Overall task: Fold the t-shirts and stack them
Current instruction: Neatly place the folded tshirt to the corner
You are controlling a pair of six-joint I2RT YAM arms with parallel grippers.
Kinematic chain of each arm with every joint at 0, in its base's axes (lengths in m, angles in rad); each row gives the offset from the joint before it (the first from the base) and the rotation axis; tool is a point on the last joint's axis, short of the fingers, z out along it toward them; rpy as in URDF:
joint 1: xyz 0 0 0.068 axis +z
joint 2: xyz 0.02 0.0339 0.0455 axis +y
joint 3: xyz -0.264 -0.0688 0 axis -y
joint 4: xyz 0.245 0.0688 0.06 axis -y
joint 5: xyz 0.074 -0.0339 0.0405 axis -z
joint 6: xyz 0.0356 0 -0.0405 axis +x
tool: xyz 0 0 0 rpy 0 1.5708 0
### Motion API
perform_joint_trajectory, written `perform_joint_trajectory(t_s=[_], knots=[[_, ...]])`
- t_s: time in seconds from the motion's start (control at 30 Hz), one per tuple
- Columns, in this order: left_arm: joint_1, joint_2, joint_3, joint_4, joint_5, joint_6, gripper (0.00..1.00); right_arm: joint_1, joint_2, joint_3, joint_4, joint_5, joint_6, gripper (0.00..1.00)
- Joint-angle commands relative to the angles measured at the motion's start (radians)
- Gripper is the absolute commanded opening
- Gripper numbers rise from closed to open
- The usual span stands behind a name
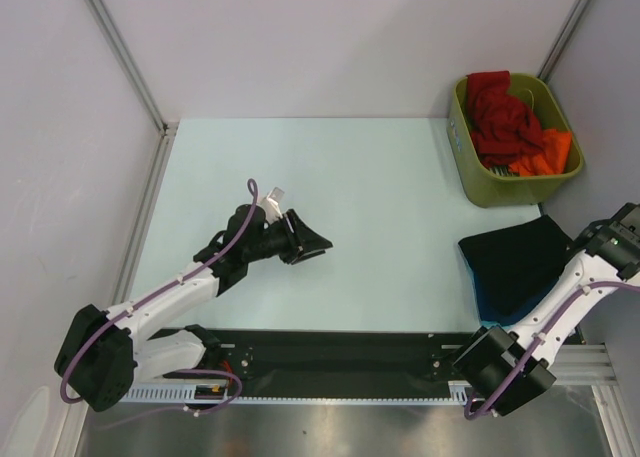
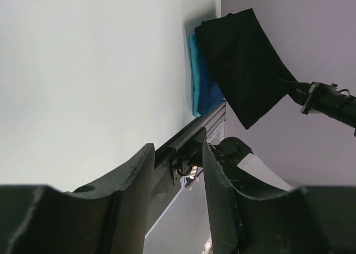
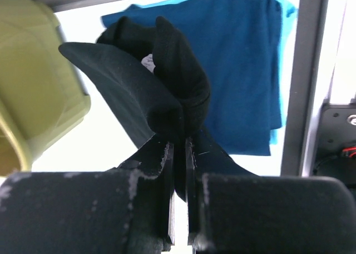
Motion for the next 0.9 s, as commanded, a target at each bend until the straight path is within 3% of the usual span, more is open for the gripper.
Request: perform_joint_trajectory(t_s=[0.0, 0.33, 0.37, 0.43, 0.47, 0.5, 0.57, 0.6, 0.73, 0.77, 0.87], knots=[[-0.007, 0.006, -0.001, 0.05, 0.025, -0.013, 0.46, -0.046, -0.042, -0.026, 0.048, -0.001, -0.047, 0.0], [-0.007, -0.003, -0.035, 0.068, 0.034, -0.039, 0.46, -0.052, -0.068, -0.088, 0.041, 0.025, -0.062, 0.0], [-0.005, -0.003, -0.038, 0.068, 0.035, -0.041, 0.46, -0.054, -0.074, -0.104, 0.038, 0.034, -0.064, 0.04], [-0.005, -0.006, -0.042, 0.074, 0.037, -0.05, 0.46, -0.052, -0.08, -0.123, 0.035, 0.079, -0.082, 0.17], [-0.005, -0.008, -0.044, 0.076, 0.04, -0.048, 0.46, -0.051, -0.078, -0.134, 0.032, 0.099, -0.096, 0.28], [-0.005, -0.009, -0.045, 0.076, 0.04, -0.05, 0.45, -0.048, -0.075, -0.134, 0.03, 0.125, -0.119, 0.5], [-0.005, -0.018, -0.051, 0.076, 0.044, -0.056, 0.46, -0.022, -0.072, -0.118, 0.027, 0.201, -0.182, 0.62], [-0.005, -0.025, -0.053, 0.076, 0.045, -0.057, 0.46, -0.011, -0.066, -0.114, 0.025, 0.218, -0.197, 0.76], [-0.005, -0.045, -0.062, 0.067, 0.043, -0.059, 0.46, 0.005, -0.068, -0.094, 0.029, 0.199, -0.23, 0.87], [-0.005, -0.052, -0.062, 0.065, 0.043, -0.06, 0.46, 0.011, -0.066, -0.091, 0.025, 0.188, -0.234, 1.0], [-0.005, -0.063, -0.061, 0.053, 0.04, -0.054, 0.46, 0.052, -0.062, -0.06, 0.01, 0.156, -0.234, 1.0]])
